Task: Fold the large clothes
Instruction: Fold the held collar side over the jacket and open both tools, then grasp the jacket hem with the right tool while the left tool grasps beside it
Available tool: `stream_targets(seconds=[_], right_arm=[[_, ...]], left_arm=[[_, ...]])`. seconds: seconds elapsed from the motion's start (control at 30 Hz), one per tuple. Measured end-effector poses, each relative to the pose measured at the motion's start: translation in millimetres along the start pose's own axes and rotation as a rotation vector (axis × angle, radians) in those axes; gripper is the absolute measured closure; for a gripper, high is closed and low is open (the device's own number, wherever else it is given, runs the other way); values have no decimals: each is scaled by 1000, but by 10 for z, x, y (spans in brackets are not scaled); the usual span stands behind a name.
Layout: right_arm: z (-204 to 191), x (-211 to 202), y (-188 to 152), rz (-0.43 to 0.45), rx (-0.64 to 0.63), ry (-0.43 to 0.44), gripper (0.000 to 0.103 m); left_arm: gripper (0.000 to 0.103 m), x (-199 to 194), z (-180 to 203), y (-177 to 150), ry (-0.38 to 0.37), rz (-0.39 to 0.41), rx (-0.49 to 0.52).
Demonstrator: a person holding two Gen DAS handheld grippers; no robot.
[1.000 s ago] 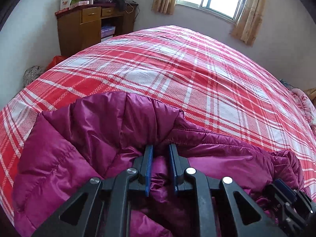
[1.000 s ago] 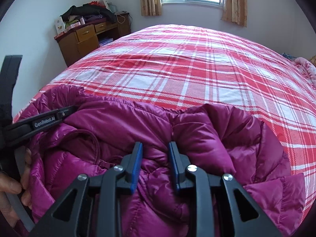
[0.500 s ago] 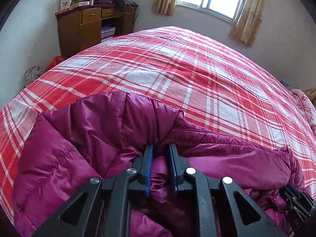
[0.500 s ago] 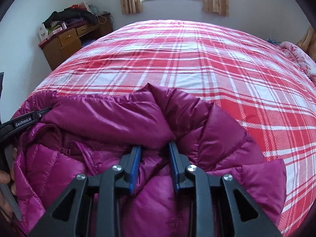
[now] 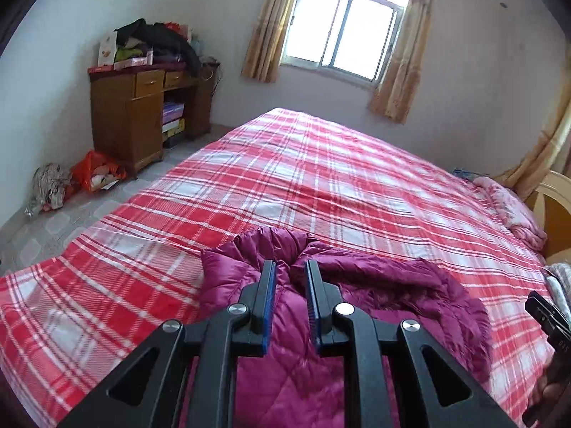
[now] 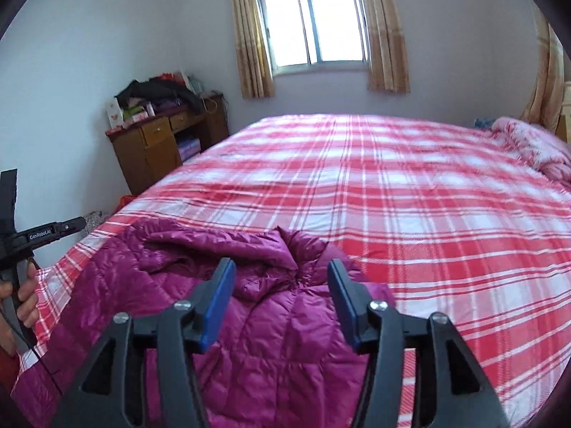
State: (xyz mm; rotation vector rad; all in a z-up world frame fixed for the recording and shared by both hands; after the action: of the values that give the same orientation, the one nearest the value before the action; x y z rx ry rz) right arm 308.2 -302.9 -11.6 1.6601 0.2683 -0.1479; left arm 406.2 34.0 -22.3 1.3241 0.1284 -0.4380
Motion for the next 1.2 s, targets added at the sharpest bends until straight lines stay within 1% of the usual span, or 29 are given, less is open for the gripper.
stream_targets(seconds=[0.03, 0.1, 0.17, 0.2, 0.23, 0.3, 0.37, 0.47, 0.53, 0.67, 0.77, 0.83, 0.93, 1.0, 1.07, 1.13, 1.2], right_arm=[[7, -238, 57, 23, -8, 9, 28], [22, -772, 120, 60, -21, 35, 27], [20, -1104, 99, 52, -22, 57, 27], [23, -1305, 32, 36, -18, 68, 27], [20, -1410, -30, 20, -16, 75, 27], [-3, -1657, -205, -16, -20, 82, 27], [-54, -1884, -396, -51, -32, 92, 27], [-175, -2110, -716, -107, -57, 99, 27], [-220, -2197, -963, -161, -61, 101, 27], [-365, -2338, -1420, -253, -35, 117, 27], [-430, -2373, -1703, -310, -12, 98, 27], [-437, -2404, -1827, -337, 36, 98, 27], [-427, -2440, -1976, -360, 120, 98, 27], [-431, -2420, -2065, -392, 163, 97, 27], [-449, -2415, -2134, -409, 192, 99, 27], [-488, -2411, -2182, -424, 223, 119, 27], [-544, -2394, -2239, -448, 227, 134, 27]], left_arm=[[86, -260, -28, 51, -37, 8, -2], [82, -801, -96, 106, -104, 12, 5], [72, -1194, -149, 83, -146, 11, 20], [60, -1383, -180, 50, -162, 9, 24], [49, -1612, -241, -11, -177, 10, 26], [44, -1961, -325, -110, -193, 33, 31], [42, -2289, -399, -248, -193, 48, 55], [37, -2568, -462, -497, -180, 34, 105], [36, -2657, -491, -719, -165, -6, 148], [36, -2760, -531, -1333, -149, -140, 221], [36, -2789, -536, -1751, -168, -229, 260], [36, -2796, -571, -1994, -176, -275, 266], [36, -2815, -647, -2174, -162, -267, 260], [36, -2769, -696, -2197, -144, -266, 251], [36, -2712, -756, -2190, -140, -268, 205], [36, -2689, -806, -2154, -159, -271, 140], [36, -2681, -853, -2124, -154, -281, 116]])
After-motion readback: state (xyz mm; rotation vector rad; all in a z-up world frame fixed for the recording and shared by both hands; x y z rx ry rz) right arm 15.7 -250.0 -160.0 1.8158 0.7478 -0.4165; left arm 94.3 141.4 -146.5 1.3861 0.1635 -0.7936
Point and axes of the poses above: each gripper's, at about its wrist camera, not at the fingertips, and x roughly the way its jaws point, z to its right, y to its top, the point moved 7 cm from there along x, roughly the way its jaws point, and after that the axes turned 15 degrees about z, right-handed, at the moved point
